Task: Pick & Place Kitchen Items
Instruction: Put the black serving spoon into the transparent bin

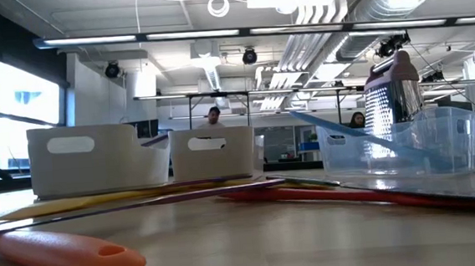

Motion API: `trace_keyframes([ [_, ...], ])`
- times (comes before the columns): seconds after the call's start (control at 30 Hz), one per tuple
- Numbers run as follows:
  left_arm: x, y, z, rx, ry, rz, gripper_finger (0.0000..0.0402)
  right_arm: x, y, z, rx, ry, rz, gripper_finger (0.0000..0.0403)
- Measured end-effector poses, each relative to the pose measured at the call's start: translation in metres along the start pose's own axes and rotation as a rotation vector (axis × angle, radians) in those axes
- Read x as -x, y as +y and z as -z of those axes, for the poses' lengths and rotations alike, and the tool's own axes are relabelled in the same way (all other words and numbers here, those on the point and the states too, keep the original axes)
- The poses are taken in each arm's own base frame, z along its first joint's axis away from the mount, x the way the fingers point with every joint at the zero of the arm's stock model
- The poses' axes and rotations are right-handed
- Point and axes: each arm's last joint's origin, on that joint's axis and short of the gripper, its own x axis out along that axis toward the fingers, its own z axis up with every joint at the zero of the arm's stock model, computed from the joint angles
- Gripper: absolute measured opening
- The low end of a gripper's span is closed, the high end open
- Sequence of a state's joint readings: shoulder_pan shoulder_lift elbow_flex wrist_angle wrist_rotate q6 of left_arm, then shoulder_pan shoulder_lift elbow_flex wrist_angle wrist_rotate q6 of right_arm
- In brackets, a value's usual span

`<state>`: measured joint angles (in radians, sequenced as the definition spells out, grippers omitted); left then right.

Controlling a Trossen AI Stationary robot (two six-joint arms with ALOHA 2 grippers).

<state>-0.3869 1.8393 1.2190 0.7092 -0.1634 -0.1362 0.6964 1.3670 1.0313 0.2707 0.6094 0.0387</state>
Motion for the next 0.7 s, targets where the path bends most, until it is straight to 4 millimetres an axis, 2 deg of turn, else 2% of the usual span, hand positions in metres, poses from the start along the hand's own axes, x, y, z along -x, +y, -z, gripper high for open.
trace_keyframes([
  [0.1,0.0,0.0,0.001,-0.018,0.002,-0.029,0.0083,0.0,0.0,0.001,-0.006,0.006,0.002,0.0043],
  [0.47,0.0,0.001,0.001,-0.003,0.005,-0.036,0.0082,0.002,0.002,0.002,-0.001,0.016,-0.013,0.0112],
  [0.7,0.001,-0.003,0.002,0.006,0.01,-0.017,0.0082,0.008,0.012,0.003,0.119,0.02,-0.042,0.0172],
])
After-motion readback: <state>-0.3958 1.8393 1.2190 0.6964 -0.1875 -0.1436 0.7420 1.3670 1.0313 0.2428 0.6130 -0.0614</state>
